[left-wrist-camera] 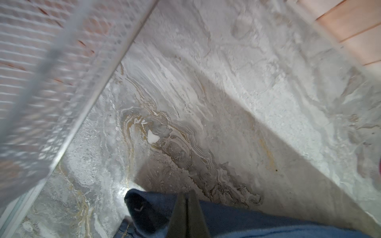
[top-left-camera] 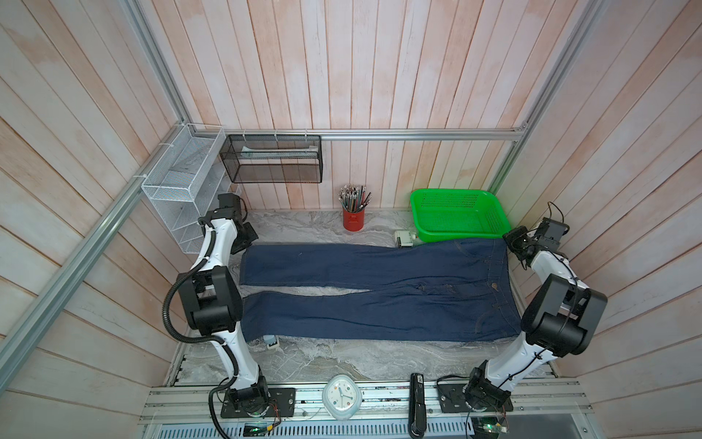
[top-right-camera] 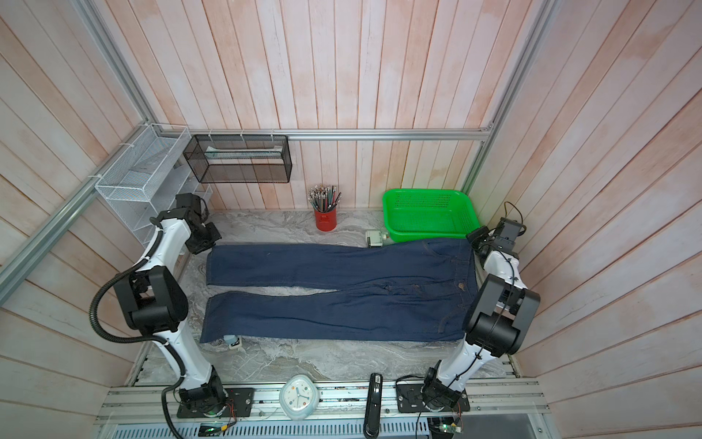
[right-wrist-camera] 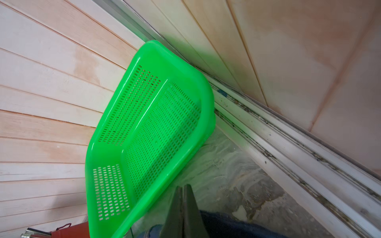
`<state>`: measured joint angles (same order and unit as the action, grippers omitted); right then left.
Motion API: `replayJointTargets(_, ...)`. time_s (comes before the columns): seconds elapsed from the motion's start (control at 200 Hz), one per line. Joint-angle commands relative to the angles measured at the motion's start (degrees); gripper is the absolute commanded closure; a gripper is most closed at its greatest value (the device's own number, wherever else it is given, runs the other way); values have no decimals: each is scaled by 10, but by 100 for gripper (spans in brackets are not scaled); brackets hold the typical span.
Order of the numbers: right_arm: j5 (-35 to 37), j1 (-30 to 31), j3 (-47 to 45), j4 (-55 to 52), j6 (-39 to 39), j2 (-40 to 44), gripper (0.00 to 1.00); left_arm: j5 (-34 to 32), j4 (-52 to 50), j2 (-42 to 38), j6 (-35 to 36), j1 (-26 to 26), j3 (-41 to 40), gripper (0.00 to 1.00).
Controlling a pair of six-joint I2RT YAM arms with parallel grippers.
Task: Fold and stack the trousers
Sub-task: Fold the trousers at the center of the table.
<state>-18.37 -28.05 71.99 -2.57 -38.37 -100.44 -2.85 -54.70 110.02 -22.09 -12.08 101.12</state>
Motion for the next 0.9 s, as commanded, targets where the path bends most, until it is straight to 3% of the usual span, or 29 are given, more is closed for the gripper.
replayJointTargets(0.0,-13,-11,-37,24,-21,35,100,-49,48,-84,-19,-45,-9,100)
replayJointTargets(0.44,-10,-72,-192,30,-54,190,100,-5,99,-197,-8,-79,-159,100)
replayJointTargets(0.7,-34,-84,-214,34,-70,202,100,63,119,-174,-13,-73,-177,100)
replayJointTargets(0.895,-53,-81,-219,41,-77,195,100,57,114,-147,-2,-18,-169,100)
